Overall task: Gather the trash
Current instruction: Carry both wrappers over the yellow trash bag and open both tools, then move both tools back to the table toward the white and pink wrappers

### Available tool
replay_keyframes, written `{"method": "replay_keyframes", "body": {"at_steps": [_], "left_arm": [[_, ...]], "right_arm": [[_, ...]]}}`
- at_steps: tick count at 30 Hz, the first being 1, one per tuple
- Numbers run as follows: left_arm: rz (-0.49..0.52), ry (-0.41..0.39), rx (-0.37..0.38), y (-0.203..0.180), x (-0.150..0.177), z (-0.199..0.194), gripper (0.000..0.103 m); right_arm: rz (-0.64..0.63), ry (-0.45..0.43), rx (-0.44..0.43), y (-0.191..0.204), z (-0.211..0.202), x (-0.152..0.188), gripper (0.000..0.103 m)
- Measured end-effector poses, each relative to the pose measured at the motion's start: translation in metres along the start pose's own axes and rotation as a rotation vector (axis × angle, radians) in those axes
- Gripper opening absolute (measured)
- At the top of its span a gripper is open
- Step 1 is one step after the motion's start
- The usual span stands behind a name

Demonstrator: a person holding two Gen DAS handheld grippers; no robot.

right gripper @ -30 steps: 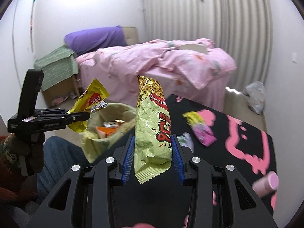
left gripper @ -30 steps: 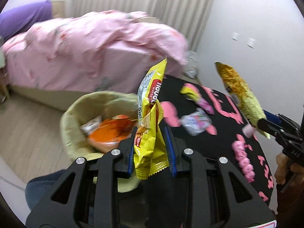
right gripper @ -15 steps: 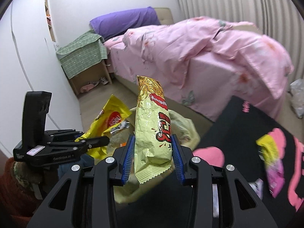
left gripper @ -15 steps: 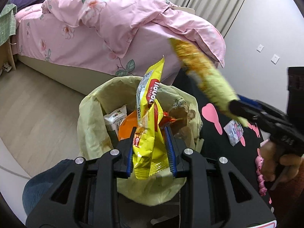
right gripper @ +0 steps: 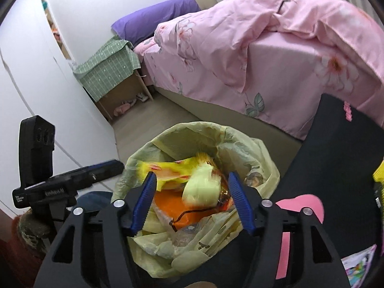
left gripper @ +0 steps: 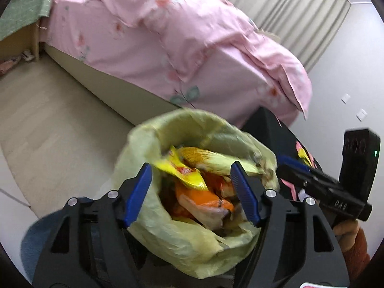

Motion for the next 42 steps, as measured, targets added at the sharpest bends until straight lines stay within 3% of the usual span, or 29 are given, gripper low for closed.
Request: {"method": "replay_keyframes", "body": {"at_steps": [4,8,17,28,30,33,36,39,42], "left_arm": [[0.01,-0.06,-0.036,0.002,-0.004,-0.015,0.065],[0.049,-0.069,-0.001,-0.016,-0.003,-0.022,0.065],[0.226,-0.061,0.198,-0.114,0.021,-0.033,0.065],[0.568,0.03,0.404,-0.253,0.061,-0.006,0.065],[0.613,0.065,0.414,-0.273,0.066,0.007,0.065],[0.66,0.114,0.37,-0.295,0.073,0.03,0.065],[0.657,0.224,0.363,-0.302,0.084,0.045,0.065],[0.652,0.287,0.398,-0.301,0.099,0.04,0.065],[0.642,0.296,0.423,-0.294,0.108,0.027,0.066]], "right_arm": [[-0.022,-0.012,0.045,0.002,-0.011,0.003,0.061],[-0.038,-0.067,0.097,0.001,-0.049,0.004,0.065],[-0.082,-0.189,0.325,-0.023,-0.167,0.031,0.072],[0.005,-0.088,0.521,-0.082,-0.236,0.103,0.073],[0.022,-0.101,0.534,-0.088,-0.241,0.112,0.073],[0.038,-0.128,0.536,-0.098,-0.25,0.121,0.073],[0.056,-0.143,0.517,-0.112,-0.25,0.116,0.073],[0.037,-0.111,0.448,-0.124,-0.236,0.103,0.073],[0.007,-0.072,0.369,-0.139,-0.214,0.084,0.073]]}}
Point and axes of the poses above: each gripper's, at about its wrist camera, not at the fingertips, and z roughly the way its jaws point, y to its left, x to its underside, the point moved 3 cm from there along z, roughly the way its jaws point, and after that the axes turned 12 degrees about -x, right-handed, at the moved point
